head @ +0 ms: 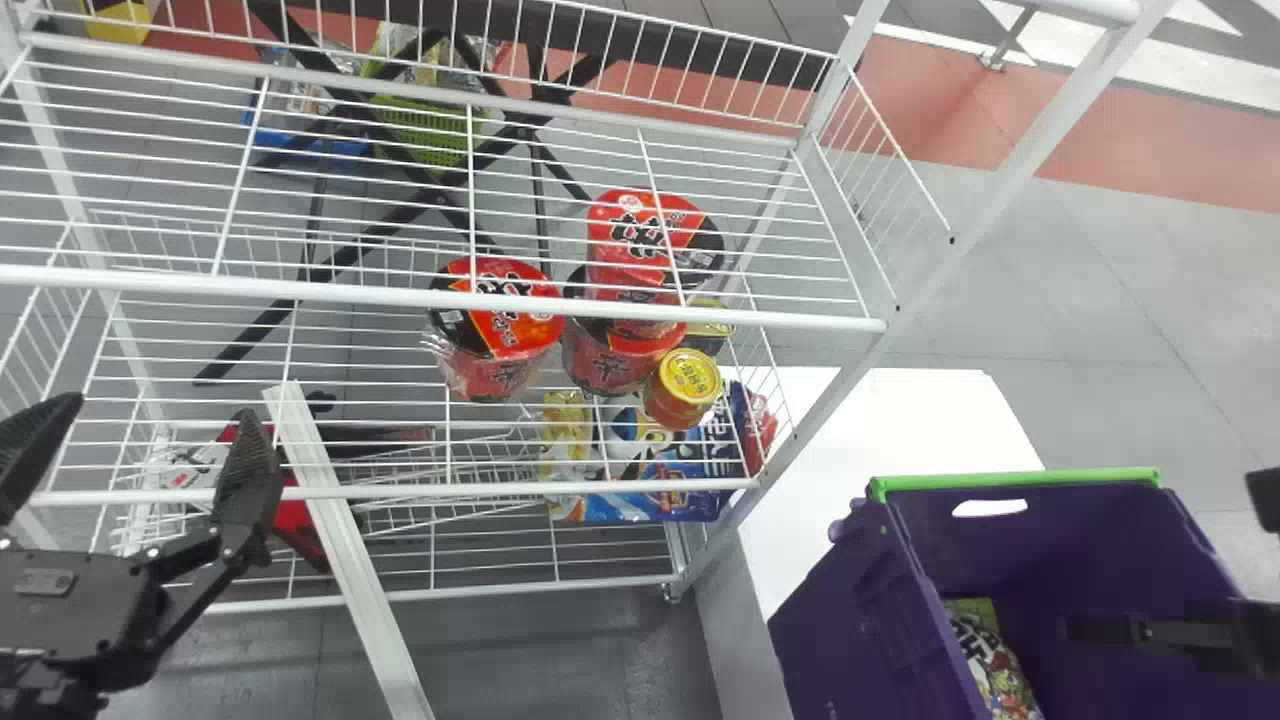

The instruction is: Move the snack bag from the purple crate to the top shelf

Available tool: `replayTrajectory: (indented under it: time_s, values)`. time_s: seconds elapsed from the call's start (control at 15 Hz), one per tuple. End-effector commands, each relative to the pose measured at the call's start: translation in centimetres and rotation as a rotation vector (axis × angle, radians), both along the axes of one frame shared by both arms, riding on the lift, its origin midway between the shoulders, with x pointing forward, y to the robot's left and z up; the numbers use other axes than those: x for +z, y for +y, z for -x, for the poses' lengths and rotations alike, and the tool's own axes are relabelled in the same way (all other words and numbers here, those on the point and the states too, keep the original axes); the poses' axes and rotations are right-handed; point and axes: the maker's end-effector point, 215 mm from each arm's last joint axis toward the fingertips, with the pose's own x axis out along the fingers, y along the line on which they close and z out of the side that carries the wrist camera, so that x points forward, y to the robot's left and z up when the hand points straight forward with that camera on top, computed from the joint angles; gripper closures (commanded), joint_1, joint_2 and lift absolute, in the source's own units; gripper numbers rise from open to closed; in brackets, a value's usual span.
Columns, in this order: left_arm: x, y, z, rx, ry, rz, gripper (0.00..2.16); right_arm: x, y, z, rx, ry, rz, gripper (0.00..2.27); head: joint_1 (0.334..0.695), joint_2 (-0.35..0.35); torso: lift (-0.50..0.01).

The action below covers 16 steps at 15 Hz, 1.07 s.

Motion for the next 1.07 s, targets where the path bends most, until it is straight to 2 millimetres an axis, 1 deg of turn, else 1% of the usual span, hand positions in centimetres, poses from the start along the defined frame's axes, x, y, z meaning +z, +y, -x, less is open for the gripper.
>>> replayTrajectory:
  time_s: [0.0,0.13,0.2,0.33,0.53,0.6,0.67,0.73,0.87,1.0]
  values:
    - [0.0,0.0,-0.2,-0.004,0.000,0.006,0.07,-1.5,0.5,0.5,0.032,0.070,0.026,0.00,0.695,-0.350,-0.453]
    - [-0.4,0.5,-0.3,0.001,0.007,0.015,0.07,-2.8,1.4,0.9,0.033,0.096,0.015,0.00,0.695,-0.350,-0.453]
    - [-0.4,0.7,-0.5,0.003,0.008,0.018,0.07,-3.6,1.8,1.5,0.020,0.121,0.009,0.00,0.695,-0.350,-0.453]
    - [-0.7,0.9,-0.6,0.000,0.013,0.025,0.07,-4.7,2.3,2.2,0.002,0.140,-0.004,0.00,0.695,-0.350,-0.453]
    - [-0.9,0.8,-1.0,-0.012,0.016,0.037,0.07,-6.7,1.7,5.1,-0.043,0.218,-0.017,0.00,0.695,-0.350,-0.453]
    - [-1.2,0.9,-1.1,-0.020,0.022,0.044,0.07,-7.3,1.7,5.4,-0.032,0.225,-0.023,0.00,0.695,-0.350,-0.453]
    - [-1.5,1.0,-1.3,-0.024,0.027,0.049,0.07,-7.5,1.5,5.3,-0.020,0.220,-0.025,0.00,0.695,-0.350,-0.453]
    - [-1.7,1.1,-1.5,-0.023,0.030,0.055,0.07,-8.2,1.8,5.3,-0.022,0.226,-0.041,0.00,0.695,-0.350,-0.453]
    - [-1.8,1.2,-1.7,-0.023,0.032,0.058,0.06,-8.3,1.9,4.9,-0.014,0.230,-0.035,0.00,0.695,-0.350,-0.453]
    - [-2.3,1.3,-1.8,-0.025,0.039,0.056,0.06,-9.0,2.3,4.5,0.022,0.255,-0.022,0.00,0.695,-0.350,-0.453]
